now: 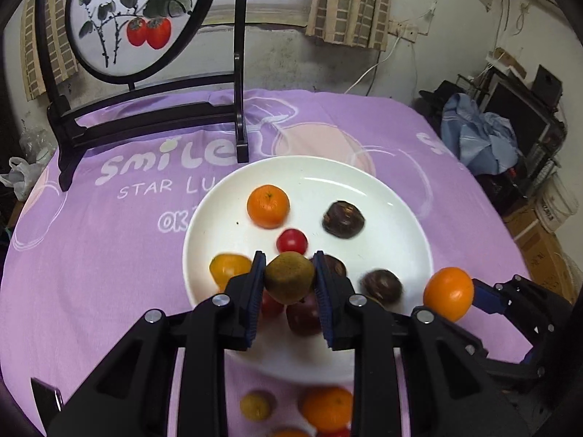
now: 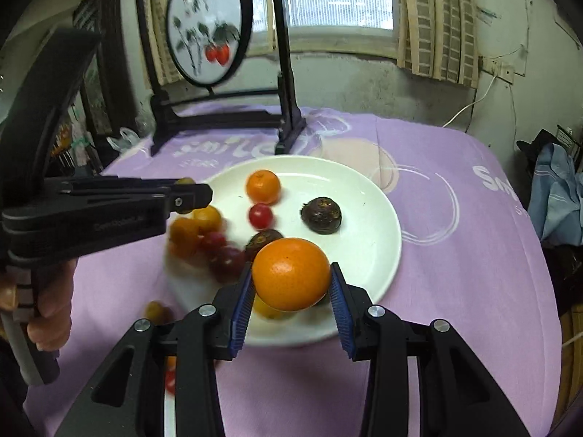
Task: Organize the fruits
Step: 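Carry both fruits over the white plate and open both tools, then grasp a red tomato with the right tool while the left tool grasps an orange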
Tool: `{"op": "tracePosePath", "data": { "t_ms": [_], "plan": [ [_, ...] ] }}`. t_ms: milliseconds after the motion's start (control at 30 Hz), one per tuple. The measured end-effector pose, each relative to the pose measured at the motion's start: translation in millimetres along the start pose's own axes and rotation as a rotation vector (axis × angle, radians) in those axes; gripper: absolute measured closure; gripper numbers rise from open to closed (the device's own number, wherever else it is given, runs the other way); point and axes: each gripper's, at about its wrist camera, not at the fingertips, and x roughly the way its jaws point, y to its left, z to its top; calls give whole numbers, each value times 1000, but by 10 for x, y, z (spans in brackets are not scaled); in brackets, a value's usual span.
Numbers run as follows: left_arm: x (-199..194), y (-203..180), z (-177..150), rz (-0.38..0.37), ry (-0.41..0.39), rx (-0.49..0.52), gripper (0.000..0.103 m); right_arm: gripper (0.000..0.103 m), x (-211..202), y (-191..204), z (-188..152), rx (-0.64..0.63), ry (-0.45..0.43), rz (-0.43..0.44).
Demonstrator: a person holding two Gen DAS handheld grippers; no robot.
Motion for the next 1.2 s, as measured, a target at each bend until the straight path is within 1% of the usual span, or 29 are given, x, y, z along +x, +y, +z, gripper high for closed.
{"op": "tracePosePath", "data": {
  "t_ms": [100, 167, 200, 233, 267, 300, 333, 367, 467, 533, 600, 667, 767, 867, 933, 1000, 1067, 1133, 1200],
  "plan": [
    [237, -17, 56, 40, 9, 5, 77, 62, 273, -86, 46, -9, 49, -43],
    [403, -23, 89, 41, 29, 3, 77, 62, 396, -136, 48, -2, 70, -61],
    [452, -22, 94, 38, 41, 0, 75, 61, 454, -177, 45, 8, 77, -71],
    [502, -20, 96, 32, 47, -7, 70, 51, 486, -190, 41, 13, 79, -69],
    [519, -14, 95, 30, 47, -12, 52, 42, 501, -208, 32, 21, 78, -64],
    [509, -11, 84, 45, 36, -12, 35, 33, 490, -219, 21, 29, 70, -61],
    [474, -9, 63, 66, 18, -10, 30, 32, 440, -228, 2, 39, 45, -59],
    [416, 0, 30, 82, -5, -8, 27, 32, 400, -229, -8, 41, 37, -56],
    [283, 42, -53, 70, 4, -17, 27, 32, 293, -209, -61, 27, 42, -62],
    [159, 73, -129, 80, 3, -28, 26, 30, 195, -196, -122, 22, 52, -55],
    [31, 94, -219, 97, -5, -24, 19, 28, 82, -184, -200, 24, 61, -36],
    [-121, 121, -337, 111, -21, -19, 18, 27, -27, -170, -273, 17, 54, -30],
    [-314, 166, -532, 120, -23, -17, 16, 27, -184, -103, -418, -3, 58, -38],
    [-455, 226, -738, 137, -22, -22, 15, 27, -306, -5, -598, -19, 83, -28],
    [-523, 288, -891, 135, -14, -42, 13, 27, -367, 105, -734, -37, 96, -15],
    [-541, 367, -1034, 120, 13, -75, 12, 27, -410, 234, -841, -66, 105, -8],
    [-538, 475, -1186, 79, 40, -126, 12, 27, -442, 387, -944, -90, 121, 10],
    [-533, 565, -1285, 63, 37, -162, 12, 27, -455, 528, -1007, -117, 133, 23],
    [-516, 649, -1346, 67, 30, -185, 12, 27, -444, 691, -1054, -153, 147, 30]
  ]
}}
